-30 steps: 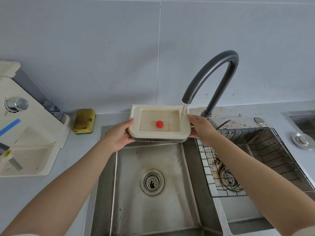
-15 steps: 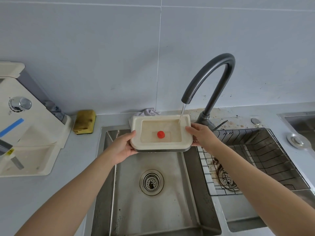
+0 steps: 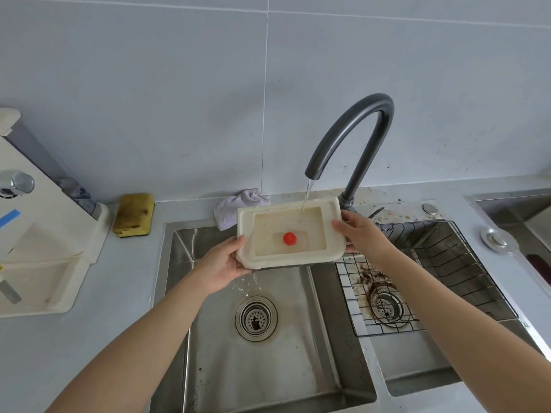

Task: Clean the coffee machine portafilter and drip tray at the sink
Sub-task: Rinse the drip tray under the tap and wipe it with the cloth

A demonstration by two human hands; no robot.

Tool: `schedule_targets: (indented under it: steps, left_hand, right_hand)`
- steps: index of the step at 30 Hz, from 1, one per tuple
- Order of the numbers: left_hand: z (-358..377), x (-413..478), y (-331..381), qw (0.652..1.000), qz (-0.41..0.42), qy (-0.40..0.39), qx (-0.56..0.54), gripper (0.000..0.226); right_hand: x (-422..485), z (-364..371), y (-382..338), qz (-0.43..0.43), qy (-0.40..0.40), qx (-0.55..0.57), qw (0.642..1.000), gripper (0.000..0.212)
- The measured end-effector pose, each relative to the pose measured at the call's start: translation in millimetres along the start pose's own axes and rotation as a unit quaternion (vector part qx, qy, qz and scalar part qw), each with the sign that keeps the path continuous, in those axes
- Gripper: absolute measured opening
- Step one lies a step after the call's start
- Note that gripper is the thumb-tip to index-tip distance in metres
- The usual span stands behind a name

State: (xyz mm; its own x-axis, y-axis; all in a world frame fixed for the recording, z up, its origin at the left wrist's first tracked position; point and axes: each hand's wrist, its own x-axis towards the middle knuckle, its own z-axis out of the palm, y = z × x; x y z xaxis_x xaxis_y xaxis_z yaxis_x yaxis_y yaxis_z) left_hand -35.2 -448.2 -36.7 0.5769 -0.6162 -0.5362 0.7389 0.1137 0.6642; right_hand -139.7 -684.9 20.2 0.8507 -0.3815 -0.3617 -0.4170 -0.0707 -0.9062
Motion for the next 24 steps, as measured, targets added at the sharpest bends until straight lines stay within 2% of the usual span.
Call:
schedule_targets:
  steps: [4, 10, 24]
  left_hand:
    - [2.2, 4.2, -3.1, 1.000, 0.003, -0.012, 0.017, 0.020]
    - [8.0, 9.1, -4.2, 0.999, 0.004, -0.034, 0.004, 0.020]
    - [24.4, 19.5, -11.9, 0.996, -0.005, -0.070, 0.051, 0.023]
  right_hand:
    - [-5.8, -5.2, -6.5, -0.021, 0.009, -0.005, 1.000, 0.027]
    - [-9.4, -13.1, -12.1, -0.027, 0.021, -0.015, 0.999, 0.037]
    - [-25.2, -34.3, -12.2, -0.040, 0.038, -0.014, 0.998, 0.036]
